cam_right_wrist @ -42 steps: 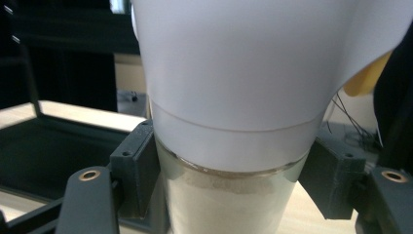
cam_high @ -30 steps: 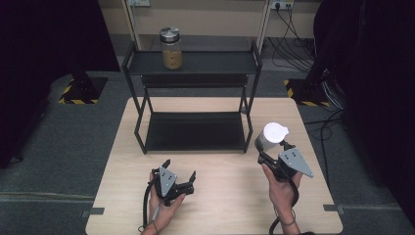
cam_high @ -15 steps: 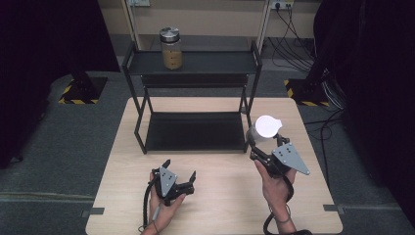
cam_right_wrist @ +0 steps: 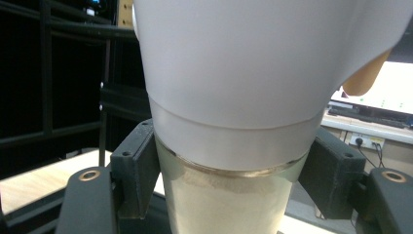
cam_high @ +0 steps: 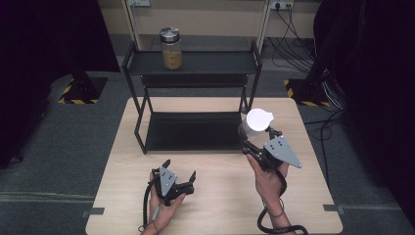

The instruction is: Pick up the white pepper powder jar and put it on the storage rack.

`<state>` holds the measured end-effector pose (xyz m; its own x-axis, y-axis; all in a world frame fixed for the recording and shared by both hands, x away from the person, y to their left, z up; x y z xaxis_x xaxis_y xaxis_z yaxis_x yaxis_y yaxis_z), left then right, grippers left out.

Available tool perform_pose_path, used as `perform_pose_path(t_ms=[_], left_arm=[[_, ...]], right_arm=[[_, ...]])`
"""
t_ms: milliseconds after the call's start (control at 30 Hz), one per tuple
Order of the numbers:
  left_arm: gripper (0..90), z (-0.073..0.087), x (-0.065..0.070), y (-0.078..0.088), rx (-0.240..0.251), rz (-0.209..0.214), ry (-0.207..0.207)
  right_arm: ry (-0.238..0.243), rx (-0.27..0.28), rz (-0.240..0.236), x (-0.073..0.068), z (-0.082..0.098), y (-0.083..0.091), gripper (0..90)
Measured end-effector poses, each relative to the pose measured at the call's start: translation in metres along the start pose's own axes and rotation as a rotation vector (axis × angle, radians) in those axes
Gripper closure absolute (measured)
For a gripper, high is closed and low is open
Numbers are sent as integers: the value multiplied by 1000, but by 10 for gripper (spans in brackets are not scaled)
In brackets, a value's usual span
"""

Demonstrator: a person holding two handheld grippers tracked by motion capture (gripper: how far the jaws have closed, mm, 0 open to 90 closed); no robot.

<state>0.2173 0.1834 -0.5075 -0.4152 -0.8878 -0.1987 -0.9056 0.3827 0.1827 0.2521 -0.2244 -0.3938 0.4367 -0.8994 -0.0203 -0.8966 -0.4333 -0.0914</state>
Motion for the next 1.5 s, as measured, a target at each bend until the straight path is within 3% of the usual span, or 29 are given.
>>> perform_pose_path(t_ms=[400, 867, 1500], left_arm=[[0, 0, 0, 0, -1, 1, 2], [0, 0, -2, 0, -3, 4, 11], [0, 0, -1, 0, -3, 3, 3]], right_arm=[[4, 5, -15, -9, -7, -15, 310], [7, 21, -19, -14, -34, -44, 310], [9, 14, -31, -24, -53, -67, 310]])
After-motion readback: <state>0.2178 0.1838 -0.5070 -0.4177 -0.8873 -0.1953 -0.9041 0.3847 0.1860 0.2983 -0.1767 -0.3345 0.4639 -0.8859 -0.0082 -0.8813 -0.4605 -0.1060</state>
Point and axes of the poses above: each handheld gripper's, and its own axes: y roughly backward along the jaws, z roughly out of its underside, x roughly to its right, the point moved 1 cm from there along -y, roughly forward along the jaws, and after that the axes turned 10 degrees about -y, right-handed, at the moved point
